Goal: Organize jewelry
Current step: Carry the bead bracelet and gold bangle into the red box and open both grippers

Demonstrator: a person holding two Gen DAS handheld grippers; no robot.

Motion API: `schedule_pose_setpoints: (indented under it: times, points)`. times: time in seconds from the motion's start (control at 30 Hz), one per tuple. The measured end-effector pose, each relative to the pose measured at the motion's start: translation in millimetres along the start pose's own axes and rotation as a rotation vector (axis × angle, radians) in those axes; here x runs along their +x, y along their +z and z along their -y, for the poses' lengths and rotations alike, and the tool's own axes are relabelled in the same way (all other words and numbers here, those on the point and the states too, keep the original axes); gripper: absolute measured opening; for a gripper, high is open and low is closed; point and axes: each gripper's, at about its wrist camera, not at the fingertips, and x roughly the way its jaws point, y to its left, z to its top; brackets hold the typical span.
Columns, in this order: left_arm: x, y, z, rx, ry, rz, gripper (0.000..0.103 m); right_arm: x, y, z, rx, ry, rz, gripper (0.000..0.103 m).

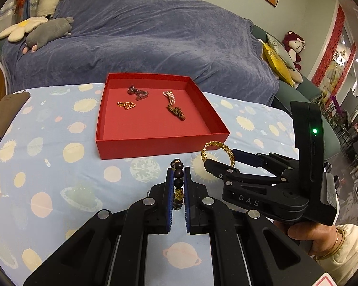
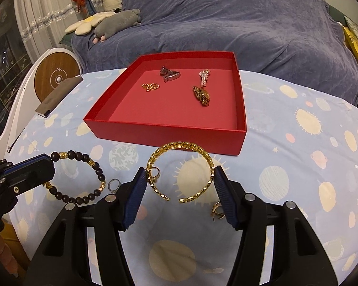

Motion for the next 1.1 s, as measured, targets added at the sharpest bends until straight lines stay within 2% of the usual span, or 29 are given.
schedule_pose_setpoints:
  times: [0.27,0.47,0.7,0.83,0.93,1.0,1.1]
  points:
    - [-2.4,69.9,-12.8,-0.006,0.063,0.113,0.005,-13.6,52.5,4.4,-0.007,0.001,0.077,0.056]
    - [46.5,104.4,-39.8,-0.023,0.104,0.085,0.005,30.3,85.6,5.5,0.015,0.032,0.052,0.056]
    - [109.4,108.5,-59.2,-0.029,0.129,0.004,0.006,92.1,82.0,6.5,0.038,0.058,-0.052,0.056]
    - [129.6,104.7,-70.8,-0.038,0.134,-0.04,0.006,109.9,78.1,6.9,0.021,0.046,-0.087,0.056]
    - [130.8,103.1,-77.2,-0.067,0.143,-0.045,0.013,109.3,76.4,9.2,0.015,0.04,-0.086,0.056]
    - [126.2,104.9,-77.5,-0.071,0.153,-0.033,0.031,101.5,76.2,9.9,0.016,0.035,-0.07,0.057]
    - [113.0,108.0,-74.3,-0.07,0.167,-0.001,0.044,81.2,76.5,12.4,0.014,0.019,-0.031,0.061]
